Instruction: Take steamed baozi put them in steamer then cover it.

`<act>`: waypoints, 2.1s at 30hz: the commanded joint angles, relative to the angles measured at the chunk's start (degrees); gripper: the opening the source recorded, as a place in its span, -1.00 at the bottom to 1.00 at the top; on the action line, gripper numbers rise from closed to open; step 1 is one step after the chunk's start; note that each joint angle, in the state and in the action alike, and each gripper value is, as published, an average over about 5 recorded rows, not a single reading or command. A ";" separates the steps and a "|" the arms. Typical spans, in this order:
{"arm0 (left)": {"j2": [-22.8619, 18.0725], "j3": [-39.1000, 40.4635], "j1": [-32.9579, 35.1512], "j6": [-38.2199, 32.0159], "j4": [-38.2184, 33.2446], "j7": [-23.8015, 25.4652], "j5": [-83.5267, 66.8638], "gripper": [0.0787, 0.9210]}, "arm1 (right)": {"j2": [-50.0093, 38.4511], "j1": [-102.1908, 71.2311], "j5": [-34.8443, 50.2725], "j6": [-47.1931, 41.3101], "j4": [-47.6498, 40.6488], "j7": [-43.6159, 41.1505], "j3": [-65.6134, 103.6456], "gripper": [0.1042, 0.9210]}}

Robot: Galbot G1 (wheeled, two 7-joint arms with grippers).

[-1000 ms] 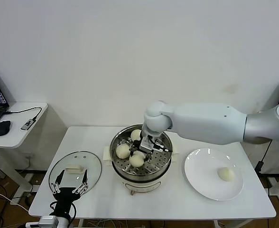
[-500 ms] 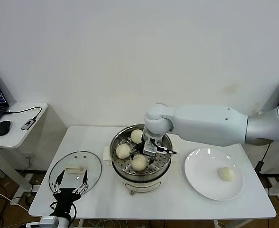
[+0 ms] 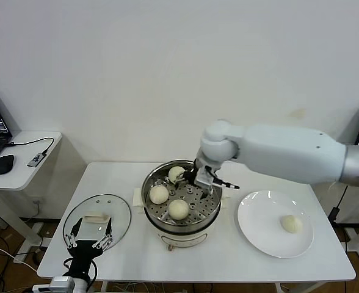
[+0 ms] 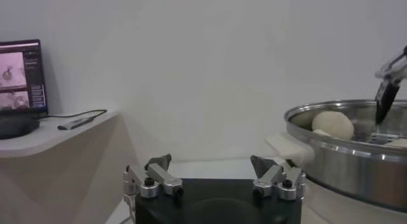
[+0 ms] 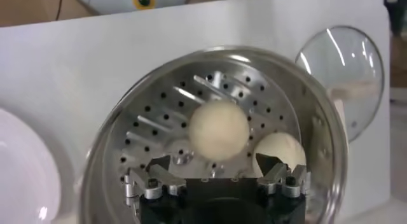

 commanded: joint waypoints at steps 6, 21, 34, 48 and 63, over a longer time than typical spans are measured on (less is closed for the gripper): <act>1.04 0.45 -0.28 0.29 0.23 0.05 0.09 0.77 | -25.78 -3.15 9.08 -28.52 9.51 2.82 7.30 0.76; 2.06 1.38 -0.62 0.27 1.25 0.10 0.23 0.77 | -39.93 -23.14 -0.94 -26.90 5.56 1.12 20.60 0.76; 2.37 1.20 -0.37 0.22 1.62 0.18 0.24 0.77 | -37.94 -46.27 -6.16 -24.62 -4.87 0.93 39.86 0.76; 2.43 0.85 0.43 0.30 0.79 0.18 0.58 0.77 | -32.06 -53.71 -7.03 -22.32 -12.11 -0.86 45.46 0.76; 1.96 0.67 0.57 0.28 0.71 0.14 0.69 0.77 | -27.49 -53.88 -8.02 -21.27 -17.35 0.06 45.67 0.76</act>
